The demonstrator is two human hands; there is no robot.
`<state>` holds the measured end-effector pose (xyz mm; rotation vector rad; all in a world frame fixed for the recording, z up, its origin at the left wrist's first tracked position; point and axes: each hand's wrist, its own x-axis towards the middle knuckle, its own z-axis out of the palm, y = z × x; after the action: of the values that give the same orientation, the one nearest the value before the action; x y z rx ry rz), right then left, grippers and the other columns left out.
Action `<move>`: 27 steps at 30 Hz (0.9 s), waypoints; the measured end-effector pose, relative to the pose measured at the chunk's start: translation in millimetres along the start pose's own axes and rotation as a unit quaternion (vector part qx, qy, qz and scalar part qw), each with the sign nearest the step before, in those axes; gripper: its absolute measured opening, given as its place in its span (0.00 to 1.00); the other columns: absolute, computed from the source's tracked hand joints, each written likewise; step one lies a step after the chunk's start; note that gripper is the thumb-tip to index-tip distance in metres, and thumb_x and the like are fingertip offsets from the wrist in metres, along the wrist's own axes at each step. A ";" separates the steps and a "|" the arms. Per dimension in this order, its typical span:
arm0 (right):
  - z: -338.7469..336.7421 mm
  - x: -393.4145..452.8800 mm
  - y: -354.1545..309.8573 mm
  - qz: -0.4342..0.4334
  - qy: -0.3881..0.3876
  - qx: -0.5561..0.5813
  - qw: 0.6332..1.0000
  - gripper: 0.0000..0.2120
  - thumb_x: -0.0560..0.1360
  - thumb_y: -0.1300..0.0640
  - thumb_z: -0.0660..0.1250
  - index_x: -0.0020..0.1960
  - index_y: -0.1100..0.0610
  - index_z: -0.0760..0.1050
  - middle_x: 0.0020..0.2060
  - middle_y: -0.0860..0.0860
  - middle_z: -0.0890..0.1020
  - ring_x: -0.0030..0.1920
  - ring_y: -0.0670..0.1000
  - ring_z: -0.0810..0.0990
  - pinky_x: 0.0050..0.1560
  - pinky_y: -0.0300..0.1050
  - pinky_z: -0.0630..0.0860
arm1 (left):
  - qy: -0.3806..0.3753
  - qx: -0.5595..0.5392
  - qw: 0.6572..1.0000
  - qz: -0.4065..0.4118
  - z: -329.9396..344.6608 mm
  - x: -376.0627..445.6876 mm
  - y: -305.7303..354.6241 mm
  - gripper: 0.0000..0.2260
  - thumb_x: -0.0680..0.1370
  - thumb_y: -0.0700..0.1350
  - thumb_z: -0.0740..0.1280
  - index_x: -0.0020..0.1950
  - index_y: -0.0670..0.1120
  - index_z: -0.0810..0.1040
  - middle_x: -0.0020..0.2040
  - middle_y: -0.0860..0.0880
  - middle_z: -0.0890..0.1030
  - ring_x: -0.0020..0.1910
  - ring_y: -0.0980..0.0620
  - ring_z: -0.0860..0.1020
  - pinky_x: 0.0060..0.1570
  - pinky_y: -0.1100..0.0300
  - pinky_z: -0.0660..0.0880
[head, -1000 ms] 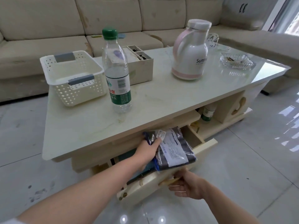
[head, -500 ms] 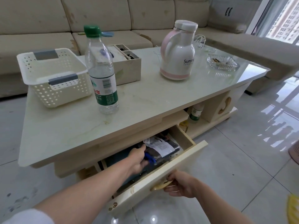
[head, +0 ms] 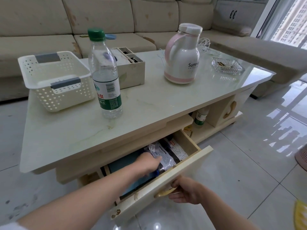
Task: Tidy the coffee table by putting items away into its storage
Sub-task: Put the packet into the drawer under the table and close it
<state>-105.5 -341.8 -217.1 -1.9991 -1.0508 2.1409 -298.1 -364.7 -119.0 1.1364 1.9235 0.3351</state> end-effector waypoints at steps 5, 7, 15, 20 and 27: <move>5.6 -3.1 -6.8 -0.005 0.001 -0.023 1.000 0.13 0.77 0.61 0.60 0.60 0.62 0.72 0.47 0.60 0.84 0.38 0.55 0.87 0.38 0.47 0.81 | 0.188 0.194 0.880 0.390 -37.5 -61.0 49.4 0.22 0.77 0.62 0.58 0.65 0.54 0.77 0.56 0.55 0.78 0.54 0.54 0.77 0.45 0.59 0.73; 8.0 -3.8 -10.8 -0.013 0.010 -0.021 1.000 0.11 0.77 0.61 0.61 0.58 0.62 0.72 0.46 0.60 0.83 0.38 0.55 0.86 0.40 0.48 0.82 | 0.284 0.282 0.796 0.454 -61.5 -65.4 53.1 0.21 0.78 0.60 0.59 0.67 0.53 0.75 0.58 0.54 0.79 0.57 0.52 0.76 0.52 0.56 0.75; 36.2 -1.0 -41.4 -0.064 0.056 -0.021 0.996 0.04 0.78 0.62 0.59 0.51 0.58 0.72 0.38 0.58 0.81 0.34 0.52 0.81 0.37 0.46 0.83 | 0.296 0.347 0.800 0.391 -103.5 -43.5 29.8 0.20 0.79 0.52 0.59 0.71 0.52 0.70 0.67 0.50 0.75 0.65 0.48 0.71 0.63 0.52 0.68; 57.8 2.8 -71.8 -0.115 0.036 0.041 0.992 0.09 0.78 0.59 0.58 0.55 0.59 0.74 0.36 0.56 0.80 0.36 0.53 0.80 0.40 0.48 0.81 | 0.283 0.335 0.813 0.382 -105.1 -45.2 31.4 0.21 0.78 0.53 0.58 0.71 0.52 0.68 0.67 0.49 0.72 0.64 0.47 0.69 0.65 0.50 0.66; 76.8 1.0 -104.0 -0.131 -0.039 0.165 0.977 0.20 0.80 0.54 0.60 0.70 0.60 0.69 0.59 0.56 0.72 0.50 0.58 0.79 0.50 0.52 0.76 | 0.270 0.359 0.805 0.388 -106.5 -48.5 31.1 0.22 0.78 0.47 0.56 0.74 0.51 0.64 0.71 0.47 0.69 0.66 0.45 0.66 0.65 0.50 0.63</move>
<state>-217.3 -295.3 -171.7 -1.5496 -0.8416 2.1024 -352.1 -367.8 -10.6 2.5894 2.0079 0.3958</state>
